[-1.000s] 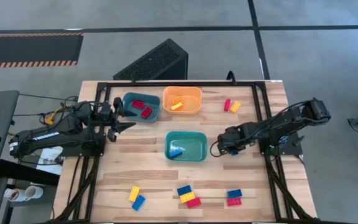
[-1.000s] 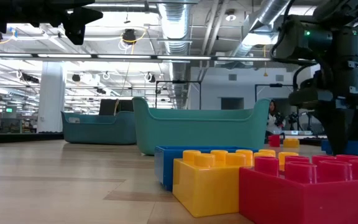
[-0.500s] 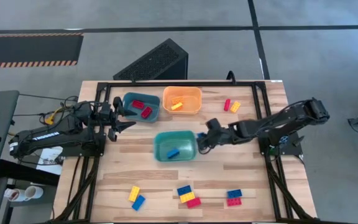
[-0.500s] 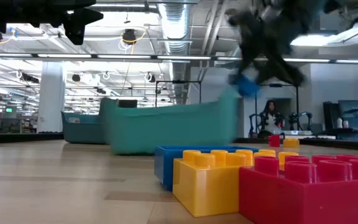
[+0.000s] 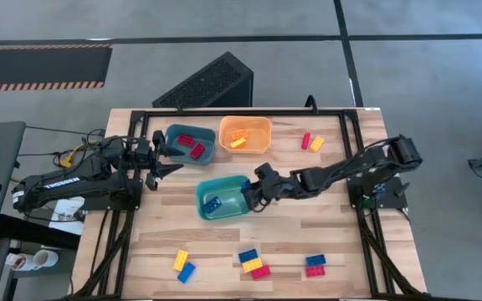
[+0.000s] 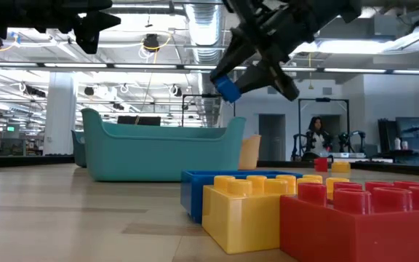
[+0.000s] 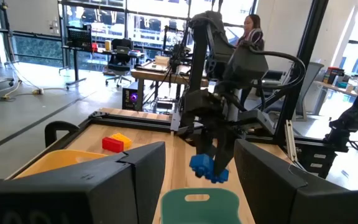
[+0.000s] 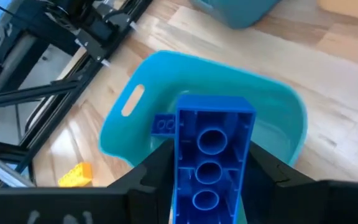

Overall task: Sort & place blocks by color
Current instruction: Put the blue game piece into the green bin, then put the yellow game piece into the orange bin

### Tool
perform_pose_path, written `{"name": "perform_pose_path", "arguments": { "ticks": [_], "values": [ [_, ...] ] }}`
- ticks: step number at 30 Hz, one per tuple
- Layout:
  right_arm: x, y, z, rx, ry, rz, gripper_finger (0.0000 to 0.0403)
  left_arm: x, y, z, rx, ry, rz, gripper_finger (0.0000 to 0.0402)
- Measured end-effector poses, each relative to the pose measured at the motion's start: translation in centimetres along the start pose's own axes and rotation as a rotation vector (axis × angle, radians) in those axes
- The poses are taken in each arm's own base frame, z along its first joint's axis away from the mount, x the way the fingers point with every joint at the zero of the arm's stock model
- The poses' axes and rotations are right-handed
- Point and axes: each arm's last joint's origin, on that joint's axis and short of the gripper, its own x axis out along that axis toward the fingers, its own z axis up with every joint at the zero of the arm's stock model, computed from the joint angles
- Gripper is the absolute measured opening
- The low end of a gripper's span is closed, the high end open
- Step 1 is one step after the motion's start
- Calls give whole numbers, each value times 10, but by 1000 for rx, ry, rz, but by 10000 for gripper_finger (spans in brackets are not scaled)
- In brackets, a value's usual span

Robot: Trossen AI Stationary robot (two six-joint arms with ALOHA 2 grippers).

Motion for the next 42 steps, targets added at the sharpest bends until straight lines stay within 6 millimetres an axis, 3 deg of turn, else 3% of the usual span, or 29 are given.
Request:
{"name": "perform_pose_path", "arguments": {
  "ticks": [10, 18, 23, 29, 33, 42],
  "values": [
    [5, 1, 13, -38, 5, 17, 142, 0, 0, 0, 2, -1, 7, 180],
    [26, 14, -5, -88, -30, 125, 213, 0, 0, 0, 2, 0, 11, 180],
    [39, 15, -8, -114, 39, 115, 242, 2, 1, -1, -2, 11, 15, 180],
    [32, 19, 3, -135, 52, 119, 247, 6, 3, -4, -9, 32, 18, 180],
    [10, 41, 13, -242, -26, 194, 241, 8, 4, -5, -11, 40, 19, 180],
    [-9, 68, -1, -420, -191, 127, 218, 11, 4, -4, 1, 32, -10, 180]
  ]
}}
